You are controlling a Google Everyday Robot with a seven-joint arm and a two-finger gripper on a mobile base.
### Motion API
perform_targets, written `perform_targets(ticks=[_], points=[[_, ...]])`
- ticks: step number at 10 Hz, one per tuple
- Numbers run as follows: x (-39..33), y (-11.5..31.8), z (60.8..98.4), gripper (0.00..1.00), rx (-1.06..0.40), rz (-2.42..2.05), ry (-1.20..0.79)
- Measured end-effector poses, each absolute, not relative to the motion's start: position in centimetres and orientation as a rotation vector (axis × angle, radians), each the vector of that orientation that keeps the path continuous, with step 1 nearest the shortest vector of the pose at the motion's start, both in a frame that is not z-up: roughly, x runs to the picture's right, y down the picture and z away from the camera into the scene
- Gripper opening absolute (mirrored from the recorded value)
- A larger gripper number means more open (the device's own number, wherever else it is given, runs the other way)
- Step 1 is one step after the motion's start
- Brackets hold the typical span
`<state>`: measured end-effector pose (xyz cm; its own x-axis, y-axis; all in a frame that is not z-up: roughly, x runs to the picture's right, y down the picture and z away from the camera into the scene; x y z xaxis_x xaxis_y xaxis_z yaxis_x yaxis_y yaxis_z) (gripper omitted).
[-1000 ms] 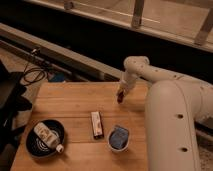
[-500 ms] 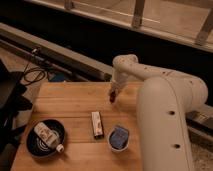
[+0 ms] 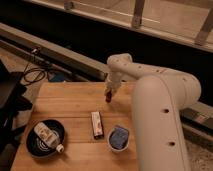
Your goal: Drag the pepper across the table
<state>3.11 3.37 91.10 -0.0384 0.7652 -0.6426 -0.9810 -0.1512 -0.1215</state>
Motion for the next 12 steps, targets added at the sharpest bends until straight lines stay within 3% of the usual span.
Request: perform_targets(ticks=[4,12], points=[[5.5,3.4,91.8,0.12,-0.686,1.684,0.431],[24.5,4.8,92.5,0.12,-0.621,1.962,0.557]])
